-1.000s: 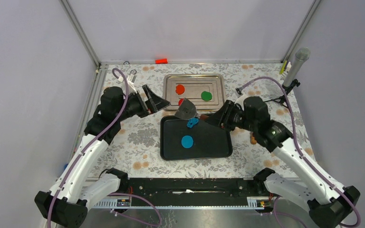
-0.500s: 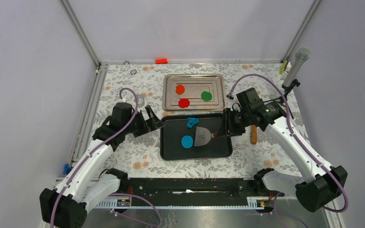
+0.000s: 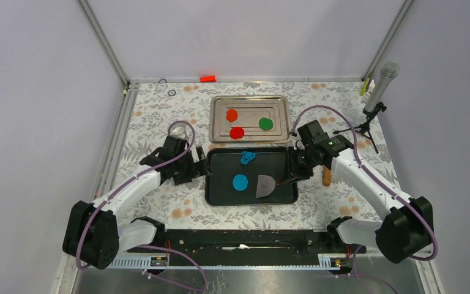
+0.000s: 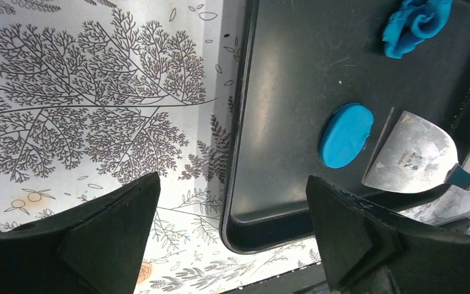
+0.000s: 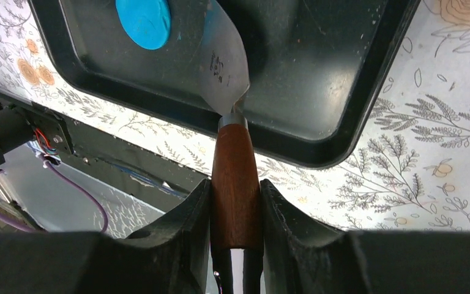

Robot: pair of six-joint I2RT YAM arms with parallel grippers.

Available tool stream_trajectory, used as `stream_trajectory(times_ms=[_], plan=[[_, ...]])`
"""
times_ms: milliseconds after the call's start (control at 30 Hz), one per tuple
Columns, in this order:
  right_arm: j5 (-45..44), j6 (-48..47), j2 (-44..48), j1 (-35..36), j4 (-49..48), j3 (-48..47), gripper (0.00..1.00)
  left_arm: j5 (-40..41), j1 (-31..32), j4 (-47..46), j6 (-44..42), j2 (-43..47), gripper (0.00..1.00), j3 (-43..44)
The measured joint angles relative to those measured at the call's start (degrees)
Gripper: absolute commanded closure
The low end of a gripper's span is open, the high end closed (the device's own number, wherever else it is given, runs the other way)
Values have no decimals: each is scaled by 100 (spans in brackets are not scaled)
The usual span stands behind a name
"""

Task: Roll out the dumpling wrappers from the dough
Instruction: Move the work surface to the center of the board.

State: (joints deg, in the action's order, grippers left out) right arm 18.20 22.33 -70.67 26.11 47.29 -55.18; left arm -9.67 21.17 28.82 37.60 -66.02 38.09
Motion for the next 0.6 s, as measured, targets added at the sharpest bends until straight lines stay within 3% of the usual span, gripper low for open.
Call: stream_trajectory(times_ms=[600], plan=[[586, -22, -649, -111, -638, 13, 100, 479, 448, -997, 361, -645, 4, -492]])
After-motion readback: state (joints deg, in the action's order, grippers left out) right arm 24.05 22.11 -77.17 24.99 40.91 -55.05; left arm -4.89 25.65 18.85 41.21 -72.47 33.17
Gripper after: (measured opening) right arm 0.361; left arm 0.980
